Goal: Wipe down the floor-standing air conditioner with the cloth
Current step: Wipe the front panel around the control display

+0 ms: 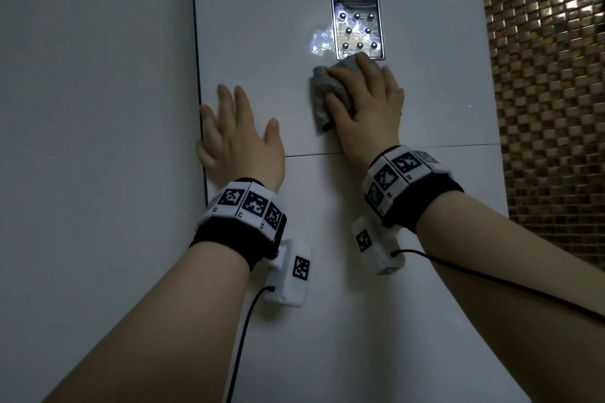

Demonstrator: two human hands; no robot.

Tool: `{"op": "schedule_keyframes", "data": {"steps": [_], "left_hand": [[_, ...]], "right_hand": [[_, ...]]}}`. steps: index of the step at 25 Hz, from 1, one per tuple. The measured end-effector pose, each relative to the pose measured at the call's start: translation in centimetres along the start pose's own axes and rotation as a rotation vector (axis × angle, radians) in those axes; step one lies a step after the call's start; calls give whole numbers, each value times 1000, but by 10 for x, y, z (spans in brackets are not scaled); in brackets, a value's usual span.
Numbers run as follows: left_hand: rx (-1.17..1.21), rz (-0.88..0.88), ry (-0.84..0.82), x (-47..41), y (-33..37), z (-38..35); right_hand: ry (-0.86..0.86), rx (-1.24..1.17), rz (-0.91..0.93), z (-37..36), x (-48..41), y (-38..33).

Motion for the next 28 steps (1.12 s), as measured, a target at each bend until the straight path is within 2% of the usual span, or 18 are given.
{"op": "schedule_keyframes", "data": {"steps": [3, 6, 8, 12, 14, 16, 18, 21, 22, 25, 26, 28], "left_hand": [[24, -21, 20, -5, -2, 3], [-3, -52, 14, -3, -4, 3], [6, -61, 6, -3, -5, 2], [39, -75, -17, -5, -6, 3], [97, -44, 3, -4, -8, 7], [217, 69, 55, -7, -14, 13], [334, 188, 46, -13, -21, 14], [417, 225, -44, -20, -29, 10], [452, 214, -65, -21, -30, 9], [534, 199, -94, -21, -37, 8], [554, 198, -103, -20, -39, 8], [608, 184, -118, -20, -42, 8]], "right_hand": [[36, 21, -168, -1, -2, -1], [-61, 9, 23, -15, 8, -25], [-64, -9, 64, -13, 7, -25], [51, 34, -150, -11, 1, -18], [0, 37, -25, -21, 10, -36], [-64, 0, 120, -26, 17, -46], [-49, -14, 106, -23, 12, -43], [18, 36, -45, -25, 8, -45], [-1, 33, -22, -31, 11, -53], [-116, -10, 218, -43, 21, -76], [-120, -20, 241, -41, 17, -76], [-53, -9, 143, -37, 6, -69]]}}
Point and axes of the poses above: each hand's wrist, its own x-axis away from the middle knuckle, its own z-axis out of the back of the hand, y = z × x, the point moved 7 cm from there along -x, towards the middle knuckle, and after that the axes turned 14 degrees about y, right-handed, at the moved point
